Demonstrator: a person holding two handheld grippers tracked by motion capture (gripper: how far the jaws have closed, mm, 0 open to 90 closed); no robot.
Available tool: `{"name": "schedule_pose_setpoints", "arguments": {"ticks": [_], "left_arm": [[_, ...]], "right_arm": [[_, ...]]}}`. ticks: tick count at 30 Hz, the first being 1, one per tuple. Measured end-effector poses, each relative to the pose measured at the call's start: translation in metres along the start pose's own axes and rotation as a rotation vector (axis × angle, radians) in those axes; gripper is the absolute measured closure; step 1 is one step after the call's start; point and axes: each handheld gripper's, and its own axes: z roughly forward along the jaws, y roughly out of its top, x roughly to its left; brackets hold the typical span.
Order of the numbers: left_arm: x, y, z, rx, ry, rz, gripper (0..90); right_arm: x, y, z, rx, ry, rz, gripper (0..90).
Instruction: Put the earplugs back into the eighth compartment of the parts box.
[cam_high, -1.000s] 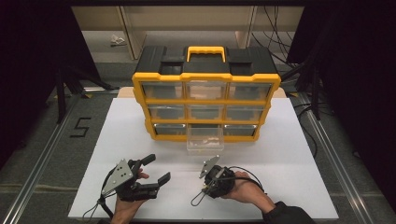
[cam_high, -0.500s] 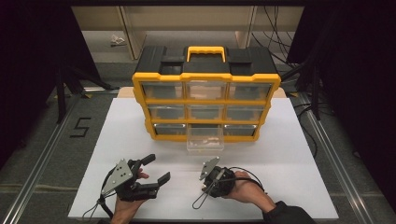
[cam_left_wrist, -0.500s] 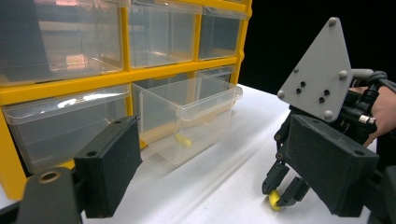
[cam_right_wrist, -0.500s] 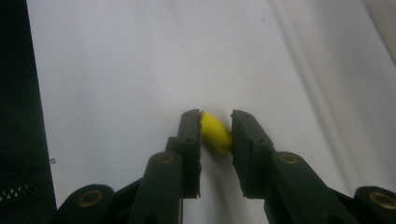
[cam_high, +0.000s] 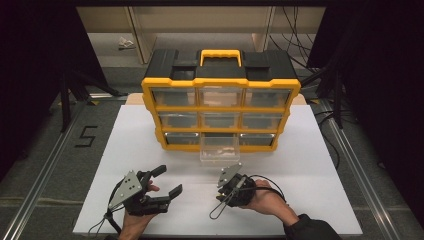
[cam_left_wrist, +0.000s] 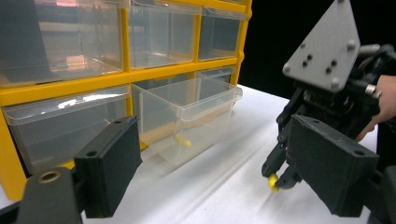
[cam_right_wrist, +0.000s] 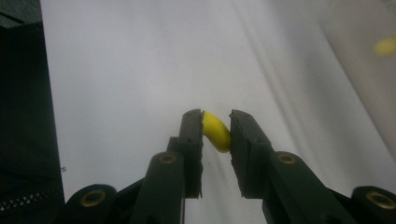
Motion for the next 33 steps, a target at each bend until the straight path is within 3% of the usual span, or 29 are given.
{"name": "schedule_pose_setpoints", "arguments": {"ticks": [9, 33], "left_arm": [[0.0, 0.0, 0.0, 0.0, 0.001, 0.0, 17.4], [0.0, -0.001, 0.001, 0.003, 0.001, -0.001, 17.4]], "right_arm": [[-0.005, 0.003, -0.017, -0.081, -0.013, 0.025, 75.3], [-0.025, 0.017, -0.059, -0.303, -0.11, 0.087, 75.1]]}}
